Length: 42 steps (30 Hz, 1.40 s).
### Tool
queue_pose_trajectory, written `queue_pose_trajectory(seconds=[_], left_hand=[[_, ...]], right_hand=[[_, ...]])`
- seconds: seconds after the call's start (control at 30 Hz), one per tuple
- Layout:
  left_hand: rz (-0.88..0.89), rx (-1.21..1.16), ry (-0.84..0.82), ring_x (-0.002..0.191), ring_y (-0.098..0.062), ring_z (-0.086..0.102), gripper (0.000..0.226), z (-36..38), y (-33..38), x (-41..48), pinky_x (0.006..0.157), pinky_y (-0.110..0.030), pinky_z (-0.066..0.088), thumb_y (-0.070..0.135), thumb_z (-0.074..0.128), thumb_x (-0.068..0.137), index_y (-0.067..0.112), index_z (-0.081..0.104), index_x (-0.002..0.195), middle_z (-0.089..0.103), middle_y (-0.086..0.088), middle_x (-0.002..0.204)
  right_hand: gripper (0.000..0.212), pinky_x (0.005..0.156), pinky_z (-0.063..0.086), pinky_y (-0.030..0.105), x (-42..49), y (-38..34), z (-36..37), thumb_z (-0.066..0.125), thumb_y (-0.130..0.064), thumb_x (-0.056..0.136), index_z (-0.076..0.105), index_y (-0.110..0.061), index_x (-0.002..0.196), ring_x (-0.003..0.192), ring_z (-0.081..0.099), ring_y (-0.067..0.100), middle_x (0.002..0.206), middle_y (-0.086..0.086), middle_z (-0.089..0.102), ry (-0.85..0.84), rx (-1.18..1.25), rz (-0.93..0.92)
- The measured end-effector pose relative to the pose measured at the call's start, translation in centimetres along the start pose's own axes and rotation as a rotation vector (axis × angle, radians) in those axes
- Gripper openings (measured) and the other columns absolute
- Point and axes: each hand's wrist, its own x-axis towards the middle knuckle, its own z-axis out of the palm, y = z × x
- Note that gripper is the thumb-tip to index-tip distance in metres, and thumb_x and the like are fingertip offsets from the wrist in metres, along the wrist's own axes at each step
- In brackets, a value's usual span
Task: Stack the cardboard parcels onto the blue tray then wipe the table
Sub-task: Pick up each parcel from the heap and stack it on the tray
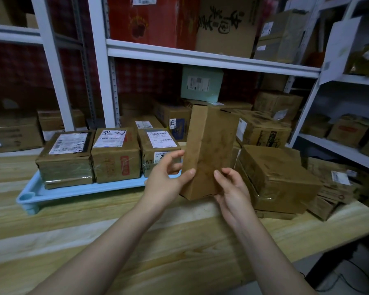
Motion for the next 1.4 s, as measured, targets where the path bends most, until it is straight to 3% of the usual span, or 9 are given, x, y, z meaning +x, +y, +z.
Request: queue_pose_trajectory(seconds=[0.17, 0.37, 0.53, 0.63, 0.8, 0.97, 1.1, 1.23, 1.4], left_hand=[[0.040, 0.101, 0.070, 0.099, -0.010, 0.058, 0.046, -0.4, -0.5, 0.3, 0.099, -0.034, 0.047, 0.018, 0.068, 0.088, 0.033, 0.058, 0.131, 0.061, 0.000, 0.111], [-0.039, 0.016, 0.024, 0.080, -0.012, 0.053, 0.046, -0.5, -0.5, 0.8, 0.068, -0.009, 0.043, 0.012, 0.060, 0.094, 0.031, 0.053, 0.135, 0.051, 0.001, 0.081], [-0.063, -0.028, 0.038, 0.082, -0.015, 0.060, 0.044, -0.8, -0.8, 1.0, 0.071, -0.015, 0.043, 0.008, 0.054, 0.096, 0.032, 0.054, 0.133, 0.059, 0.002, 0.079], [-0.082, -0.068, 0.058, 0.098, -0.027, 0.066, 0.033, -0.7, -0.5, 0.9, 0.073, -0.019, 0.046, 0.020, 0.050, 0.100, 0.034, 0.058, 0.129, 0.068, -0.005, 0.099], [-0.081, -0.091, 0.057, 0.096, -0.007, 0.065, 0.029, -0.5, 0.2, 0.7, 0.067, -0.009, 0.046, 0.028, 0.045, 0.102, 0.028, 0.062, 0.126, 0.068, 0.007, 0.115], [-0.096, -0.103, 0.066, 0.112, -0.007, 0.058, 0.031, -0.7, 0.1, 0.6, 0.105, -0.036, 0.045, 0.030, 0.050, 0.100, 0.034, 0.060, 0.129, 0.061, 0.009, 0.130], [-0.114, -0.165, 0.071, 0.118, -0.007, 0.055, 0.034, -0.6, 0.4, 0.2, 0.109, -0.033, 0.039, 0.035, 0.047, 0.101, 0.027, 0.061, 0.130, 0.061, 0.012, 0.130], [-0.136, -0.250, 0.018, 0.099, 0.005, 0.058, 0.040, -0.6, 0.8, 0.0, 0.087, -0.018, 0.041, 0.048, 0.044, 0.098, 0.028, 0.063, 0.127, 0.066, 0.020, 0.111], [-0.142, -0.334, -0.030, 0.109, -0.010, 0.066, 0.036, -1.2, 0.4, 0.5, 0.099, -0.028, 0.046, 0.028, 0.060, 0.094, 0.027, 0.060, 0.130, 0.072, 0.006, 0.115]], right_hand=[[0.008, 0.089, 0.054, 0.047, -0.2, -0.5, 0.1, 0.058, -0.009, 0.097, 0.051, -0.012, 0.097, 0.093, 0.066, 0.020, 0.104, 0.013, 0.067, 0.054, 0.042, 0.012], [0.025, 0.102, 0.046, 0.053, -0.6, -1.0, 0.4, 0.053, -0.024, 0.101, 0.053, -0.027, 0.126, 0.112, 0.062, 0.017, 0.124, 0.003, 0.066, 0.088, -0.009, 0.012], [0.031, 0.105, 0.045, 0.051, -0.8, -1.3, 0.2, 0.048, -0.036, 0.103, 0.059, -0.030, 0.131, 0.119, 0.061, 0.017, 0.124, -0.002, 0.069, 0.052, -0.061, 0.012], [0.029, 0.110, 0.037, 0.053, -0.8, -1.5, 0.1, 0.046, -0.037, 0.103, 0.063, -0.028, 0.125, 0.122, 0.059, 0.014, 0.124, -0.004, 0.069, 0.052, -0.072, 0.022], [0.024, 0.109, 0.035, 0.043, -0.7, -1.8, 0.1, 0.043, -0.028, 0.105, 0.062, -0.028, 0.120, 0.122, 0.054, 0.010, 0.118, -0.011, 0.066, 0.067, -0.043, -0.002], [0.030, 0.091, 0.048, 0.033, -1.0, -2.2, -0.2, 0.048, -0.023, 0.104, 0.065, -0.022, 0.128, 0.118, 0.060, 0.018, 0.121, 0.002, 0.071, 0.082, 0.004, 0.022], [0.025, 0.093, 0.050, 0.036, -1.4, -2.9, -0.1, 0.053, -0.021, 0.101, 0.071, -0.022, 0.119, 0.117, 0.063, 0.023, 0.120, 0.006, 0.072, 0.061, 0.010, -0.017], [0.026, 0.103, 0.049, 0.042, -1.7, -3.3, -0.2, 0.055, -0.013, 0.100, 0.067, -0.024, 0.121, 0.118, 0.065, 0.027, 0.123, 0.010, 0.070, 0.023, 0.026, -0.051], [0.041, 0.102, 0.051, 0.049, -1.8, -3.1, -0.6, 0.061, -0.014, 0.097, 0.053, -0.021, 0.137, 0.112, 0.068, 0.028, 0.123, 0.013, 0.070, 0.030, 0.086, 0.049]])
